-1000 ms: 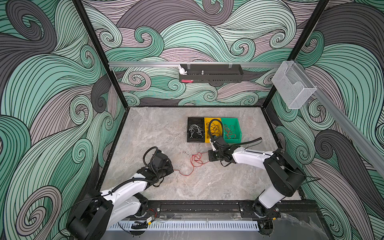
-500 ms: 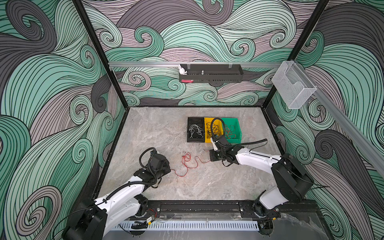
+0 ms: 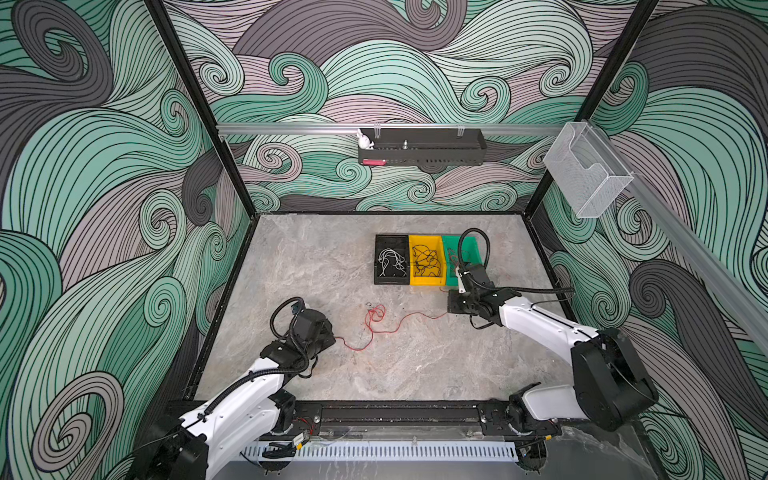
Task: Untangle the cables
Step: 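Pull the red wire away from the left gripper toward the green bin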
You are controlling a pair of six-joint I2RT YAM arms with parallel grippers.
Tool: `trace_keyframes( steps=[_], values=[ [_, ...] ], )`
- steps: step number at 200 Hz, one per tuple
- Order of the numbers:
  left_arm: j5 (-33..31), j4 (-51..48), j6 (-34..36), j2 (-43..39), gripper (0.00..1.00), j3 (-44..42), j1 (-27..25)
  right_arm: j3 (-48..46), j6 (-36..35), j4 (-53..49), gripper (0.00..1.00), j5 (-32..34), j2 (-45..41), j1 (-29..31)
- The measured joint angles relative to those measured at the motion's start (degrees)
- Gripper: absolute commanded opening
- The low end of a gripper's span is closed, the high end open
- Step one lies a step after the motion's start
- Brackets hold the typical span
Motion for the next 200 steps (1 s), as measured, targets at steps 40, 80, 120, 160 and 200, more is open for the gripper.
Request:
trace_keyframes(
  steps=[40,80,120,160,200],
  values=[
    [0.0,-0.6,-0.3,-1.2,0.0,0.0,1.5,-3.8,2.5,0.6,0.06,-4.0,-2.1,-8.8],
    [0.0,-1.6,-0.7,-2.5,0.0,-0.5,2.6,-7.3,5.5,1.7,0.06,-7.6,-4.3,-16.0],
    [-0.1,-2.9,-1.0,-4.2,0.0,-1.0,3.3,-8.8,7.4,2.9,0.06,-10.8,-4.9,-20.2],
    [-0.3,-4.1,-1.4,-5.7,0.0,-1.6,4.2,-8.8,7.5,4.3,0.06,-13.2,-4.5,-20.3],
    [-0.5,-6.3,-1.1,-8.4,0.0,-1.6,6.7,-8.8,7.5,4.8,0.06,-13.6,-4.4,-21.3]
  ],
)
